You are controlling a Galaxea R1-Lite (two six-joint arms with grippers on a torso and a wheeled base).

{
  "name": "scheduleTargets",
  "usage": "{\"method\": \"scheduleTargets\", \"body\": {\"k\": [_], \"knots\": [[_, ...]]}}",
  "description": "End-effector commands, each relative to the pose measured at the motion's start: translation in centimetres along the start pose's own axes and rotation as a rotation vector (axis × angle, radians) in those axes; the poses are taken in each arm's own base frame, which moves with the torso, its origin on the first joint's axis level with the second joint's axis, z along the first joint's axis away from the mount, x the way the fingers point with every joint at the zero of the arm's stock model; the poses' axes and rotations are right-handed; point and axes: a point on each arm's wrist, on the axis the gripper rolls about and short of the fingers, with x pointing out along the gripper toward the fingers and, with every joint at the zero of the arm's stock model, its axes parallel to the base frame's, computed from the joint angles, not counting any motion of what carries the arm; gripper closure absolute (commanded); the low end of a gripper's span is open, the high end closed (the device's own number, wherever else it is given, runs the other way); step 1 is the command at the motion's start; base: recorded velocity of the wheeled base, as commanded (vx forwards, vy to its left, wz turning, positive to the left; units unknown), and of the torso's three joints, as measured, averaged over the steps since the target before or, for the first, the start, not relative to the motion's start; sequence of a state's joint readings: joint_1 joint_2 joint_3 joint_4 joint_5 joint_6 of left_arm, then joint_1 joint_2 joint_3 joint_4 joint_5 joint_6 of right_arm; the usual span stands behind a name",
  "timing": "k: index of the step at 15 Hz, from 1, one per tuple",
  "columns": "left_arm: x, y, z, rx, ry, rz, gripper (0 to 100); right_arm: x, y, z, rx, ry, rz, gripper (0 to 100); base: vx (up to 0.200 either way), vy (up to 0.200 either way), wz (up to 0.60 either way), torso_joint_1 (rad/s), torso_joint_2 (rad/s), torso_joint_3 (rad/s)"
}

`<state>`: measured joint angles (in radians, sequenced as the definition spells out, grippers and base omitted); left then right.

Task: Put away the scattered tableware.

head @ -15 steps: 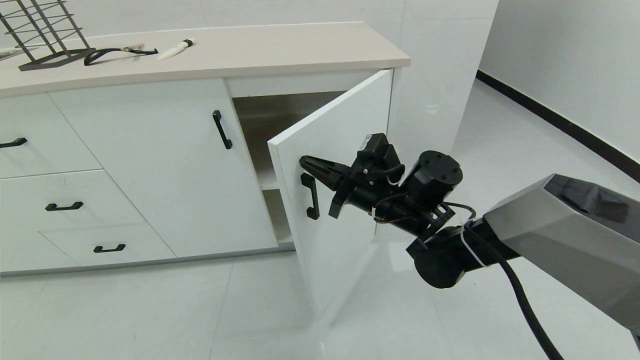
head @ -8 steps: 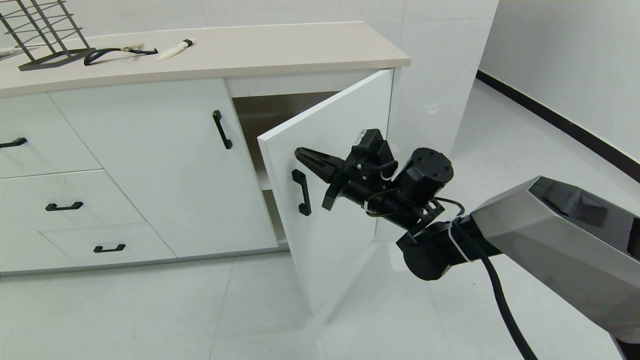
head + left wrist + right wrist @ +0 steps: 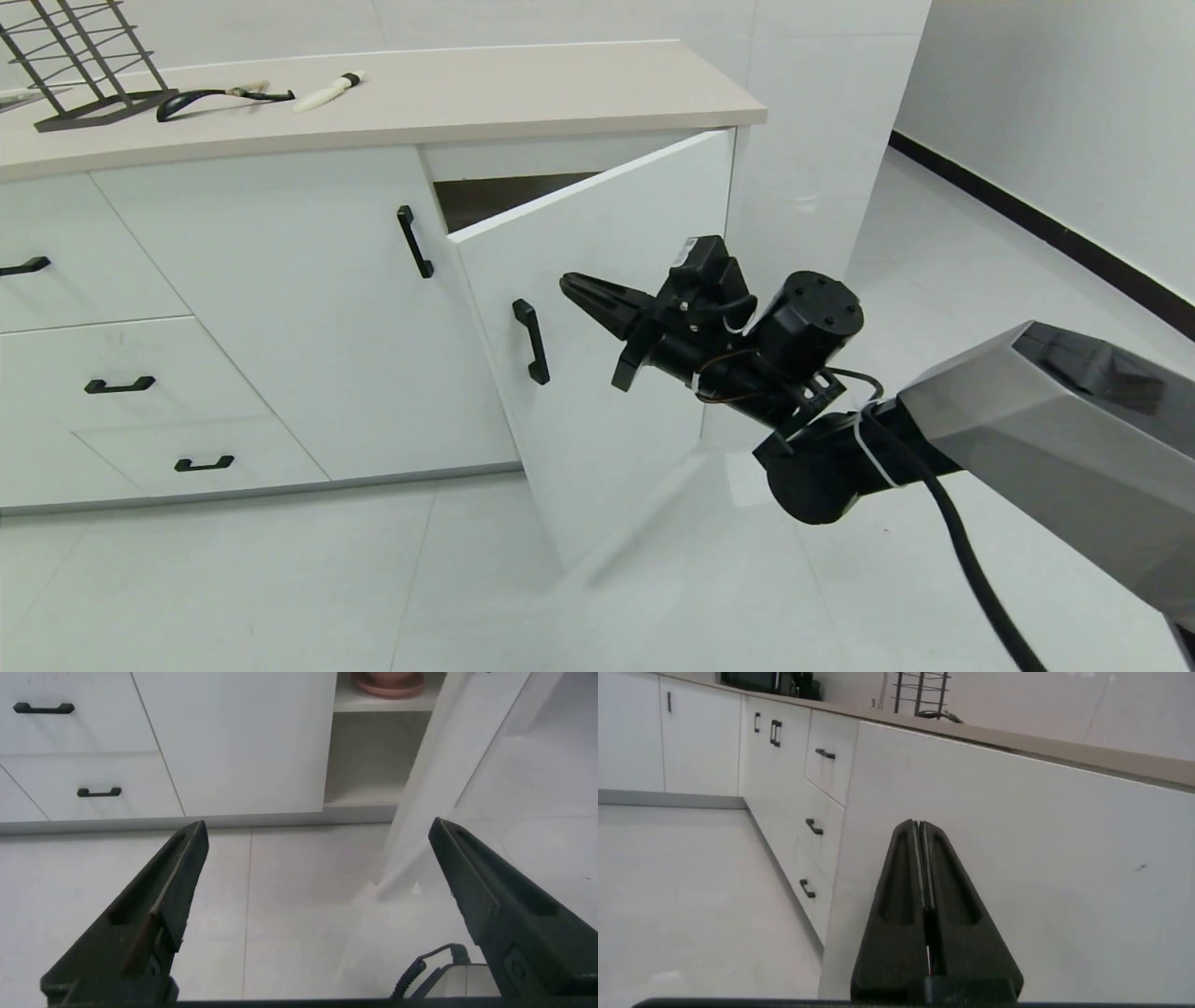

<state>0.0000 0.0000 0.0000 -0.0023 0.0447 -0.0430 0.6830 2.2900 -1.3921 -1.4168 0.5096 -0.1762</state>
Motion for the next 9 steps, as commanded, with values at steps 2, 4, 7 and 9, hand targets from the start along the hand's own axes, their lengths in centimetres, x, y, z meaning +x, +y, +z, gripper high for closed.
{"method": "scheduleTargets", "body": {"k": [2,4,7,9], "knots": [[0.0,0.0,0.0,-0.002,-0.001,0.001,0,-3.1,2.5,7.5,-0.005,0.002,0.044,100,0.0,0.0,0.0,0.0,0.0,0.0],[0.0,0.0,0.0,0.0,-0.001,0.001,0,-6.2,3.3,10.6,0.006,0.03,0.044,100,0.0,0.0,0.0,0.0,0.0,0.0],[0.0,0.0,0.0,0.006,0.0,-0.006,0,-16.7,1.8,17.5,-0.1,0.095,-0.139,100,0.0,0.0,0.0,0.0,0.0,0.0],[0.0,0.0,0.0,0.002,-0.001,-0.002,0,-22.3,3.2,20.4,-0.168,0.13,-0.248,100,0.0,0.0,0.0,0.0,0.0,0.0]]}}
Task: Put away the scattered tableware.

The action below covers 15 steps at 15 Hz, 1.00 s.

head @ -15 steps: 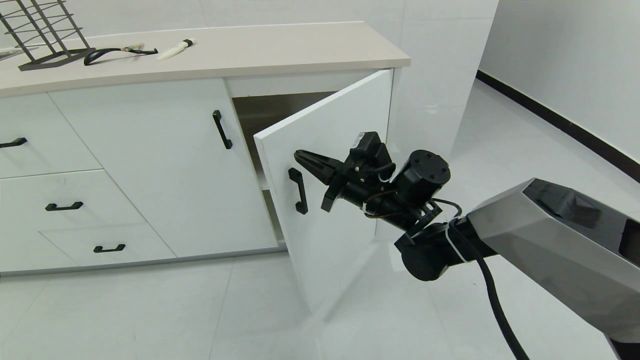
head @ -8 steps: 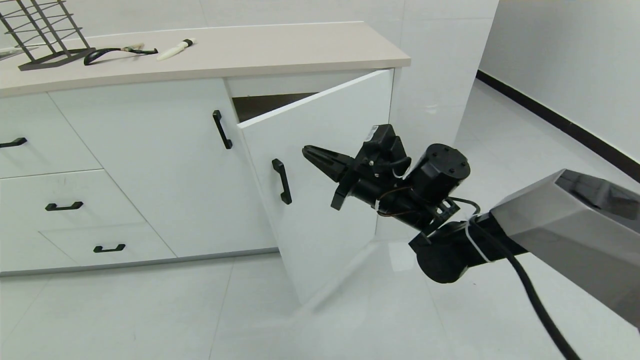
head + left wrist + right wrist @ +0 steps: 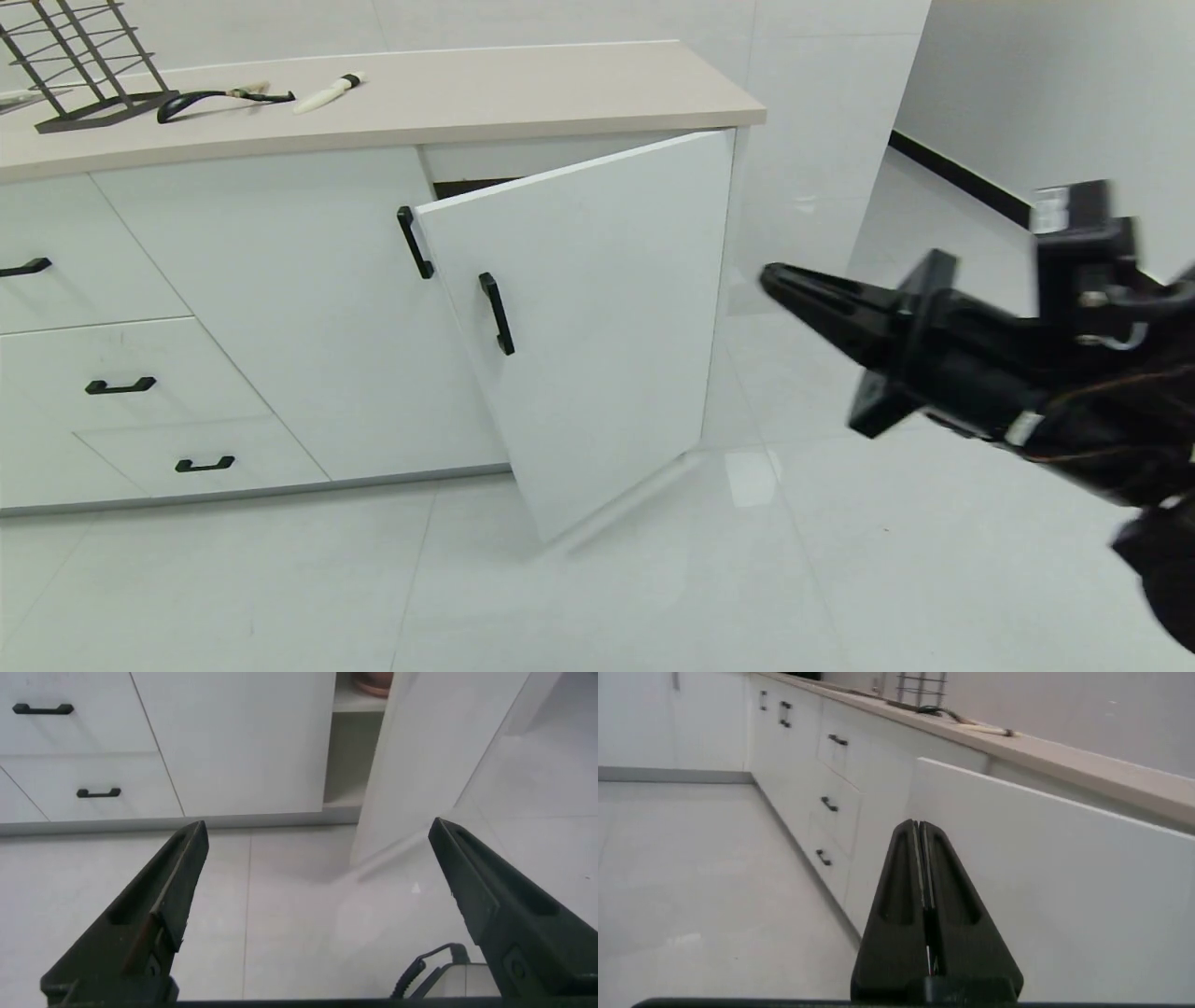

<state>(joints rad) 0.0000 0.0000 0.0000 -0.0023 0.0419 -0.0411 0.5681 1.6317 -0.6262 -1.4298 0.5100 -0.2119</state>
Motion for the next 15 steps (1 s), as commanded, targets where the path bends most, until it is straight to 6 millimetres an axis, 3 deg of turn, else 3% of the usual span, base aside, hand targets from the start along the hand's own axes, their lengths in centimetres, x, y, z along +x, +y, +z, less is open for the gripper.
{"method": "scheduleTargets", "body": {"k": [1,2,3,4,5,6,7,9,12,13,15], "knots": [[0.0,0.0,0.0,0.0,-0.001,0.001,0,-15.4,3.2,6.9,-0.203,0.039,-0.305,100,0.0,0.0,0.0,0.0,0.0,0.0],[0.0,0.0,0.0,0.0,-0.001,0.001,0,-18.7,5.7,6.5,-0.239,0.093,-0.389,100,0.0,0.0,0.0,0.0,0.0,0.0],[0.0,0.0,0.0,0.004,-0.001,-0.001,0,-20.4,7.6,7.7,-0.303,0.075,-0.449,100,0.0,0.0,0.0,0.0,0.0,0.0],[0.0,0.0,0.0,0.007,-0.001,0.001,0,-21.5,9.3,8.9,-0.345,0.056,-0.472,100,0.0,0.0,0.0,0.0,0.0,0.0],[0.0,0.0,0.0,0.006,-0.001,0.001,0,-22.2,10.3,8.8,-0.338,0.071,-0.474,100,0.0,0.0,0.0,0.0,0.0,0.0],[0.0,0.0,0.0,0.006,-0.001,0.001,0,-23.7,12.4,7.9,-0.282,0.131,-0.468,100,0.0,0.0,0.0,0.0,0.0,0.0],[0.0,0.0,0.0,0.004,-0.001,0.001,0,-24.2,13.1,7.4,-0.264,0.151,-0.467,100,0.2,0.0,0.0,0.007,0.0,0.007],[0.0,0.0,0.0,0.006,-0.001,0.001,0,-26.6,16.1,4.1,-0.15,0.291,-0.506,100,0.2,0.2,0.0,0.007,0.0,0.005],[0.0,0.0,0.0,0.006,-0.002,0.001,0,-27.2,16.0,2.5,-0.03,0.418,-0.683,100,0.2,0.2,0.0,-0.007,0.0,0.009],[0.0,0.0,0.0,0.004,-0.002,0.001,0,-28.1,16.4,0.8,0.103,0.592,-0.851,100,0.2,0.2,0.0,0.007,0.0,0.002],[0.0,0.0,0.0,0.007,-0.001,0.001,0,-28.2,16.3,0.8,0.121,0.587,-0.921,100,0.0,0.2,0.0,0.007,0.01,0.0]]}}
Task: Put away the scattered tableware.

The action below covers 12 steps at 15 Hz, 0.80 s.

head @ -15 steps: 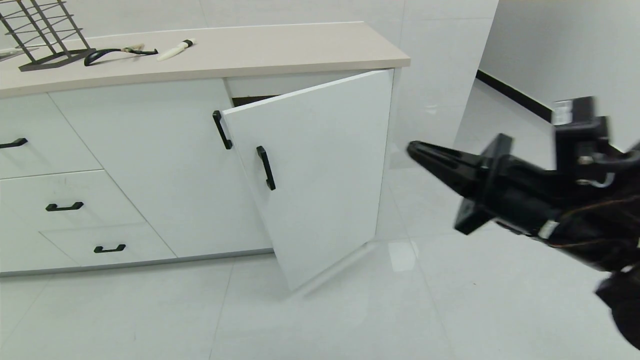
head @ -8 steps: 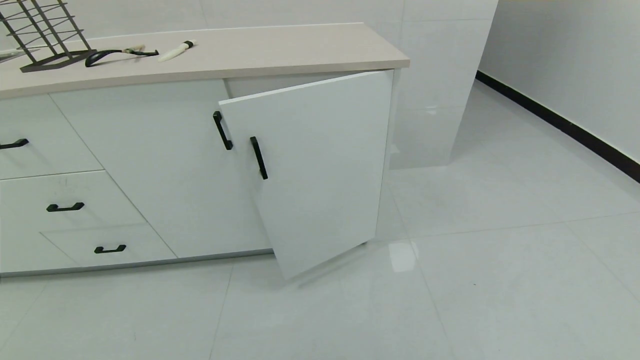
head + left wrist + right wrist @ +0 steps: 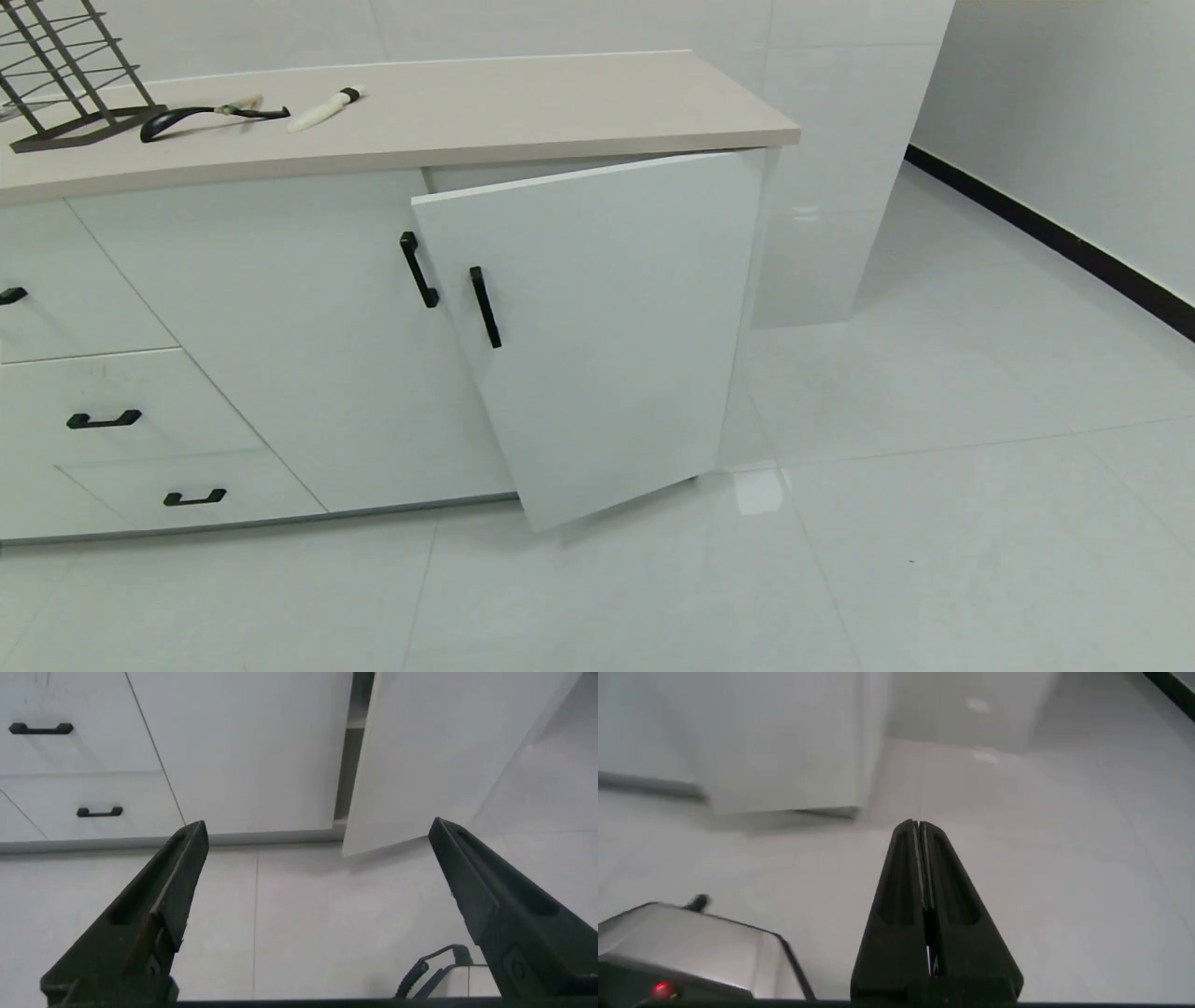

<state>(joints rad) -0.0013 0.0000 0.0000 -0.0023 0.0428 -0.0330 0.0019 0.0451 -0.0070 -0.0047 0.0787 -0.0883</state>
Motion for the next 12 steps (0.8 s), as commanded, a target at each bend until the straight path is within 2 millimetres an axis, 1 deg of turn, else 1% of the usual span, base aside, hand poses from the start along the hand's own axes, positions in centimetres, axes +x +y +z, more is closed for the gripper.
{"method": "scheduleTargets", "body": {"k": [1,12], "knots": [[0.0,0.0,0.01,-0.001,-0.001,0.001,0,-0.3,0.04,-0.35,0.023,-0.029,-0.015,100,0.0,0.2,0.0,0.002,0.0,0.002],[0.0,0.0,0.01,-0.002,-0.001,0.001,0,-0.3,0.0,-0.36,0.066,-0.028,-0.035,100,0.0,0.2,0.0,0.003,0.0,0.001]]}}
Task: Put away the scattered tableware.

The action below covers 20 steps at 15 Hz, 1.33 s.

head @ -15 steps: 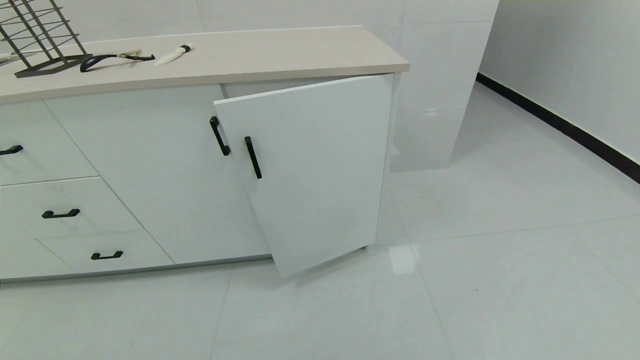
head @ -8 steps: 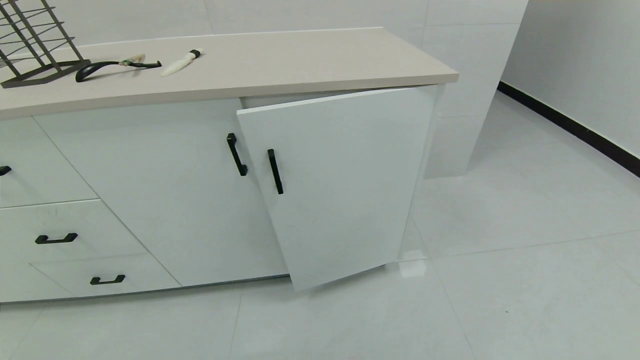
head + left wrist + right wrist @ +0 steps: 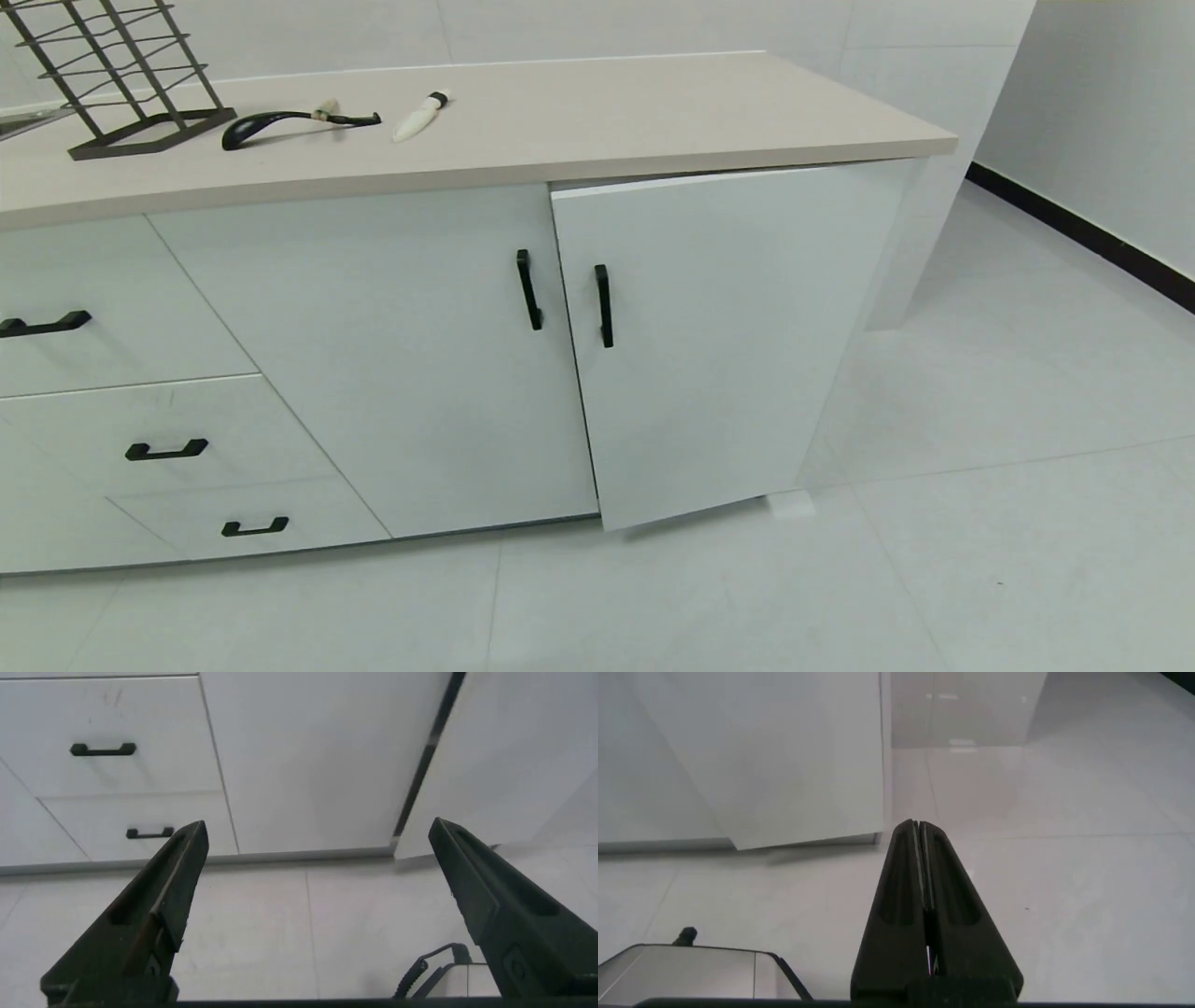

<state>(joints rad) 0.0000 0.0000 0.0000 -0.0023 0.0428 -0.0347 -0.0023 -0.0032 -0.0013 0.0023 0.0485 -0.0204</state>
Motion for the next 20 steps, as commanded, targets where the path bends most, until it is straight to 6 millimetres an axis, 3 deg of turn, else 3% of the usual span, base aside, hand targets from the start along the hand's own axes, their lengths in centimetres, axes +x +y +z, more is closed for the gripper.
{"method": "scheduleTargets", "body": {"k": [1,9,12,17,20], "knots": [[0.0,0.0,0.01,-0.001,-0.001,0.0,0,0.02,0.0,-0.01,0.002,0.005,-0.002,100,0.0,0.2,0.0,0.007,0.01,0.002],[0.0,0.0,0.01,-0.004,-0.001,0.002,0,0.02,0.0,-0.01,0.002,0.005,-0.002,100,0.0,0.2,0.0,0.004,0.0,0.002],[0.0,0.01,0.01,-0.004,-0.001,0.003,0,0.02,0.0,-0.01,0.001,0.005,0.001,100,0.0,0.0,0.0,0.0,0.0,0.0],[0.0,0.01,0.01,-0.004,-0.001,0.003,0,0.02,0.0,-0.01,0.001,0.005,0.001,100,0.0,0.0,0.6,0.005,0.0,0.002],[0.0,0.01,0.01,-0.007,-0.001,0.005,0,0.02,0.0,-0.01,0.001,0.005,0.0,100,0.0,0.0,0.0,0.0,0.0,0.0]]}}
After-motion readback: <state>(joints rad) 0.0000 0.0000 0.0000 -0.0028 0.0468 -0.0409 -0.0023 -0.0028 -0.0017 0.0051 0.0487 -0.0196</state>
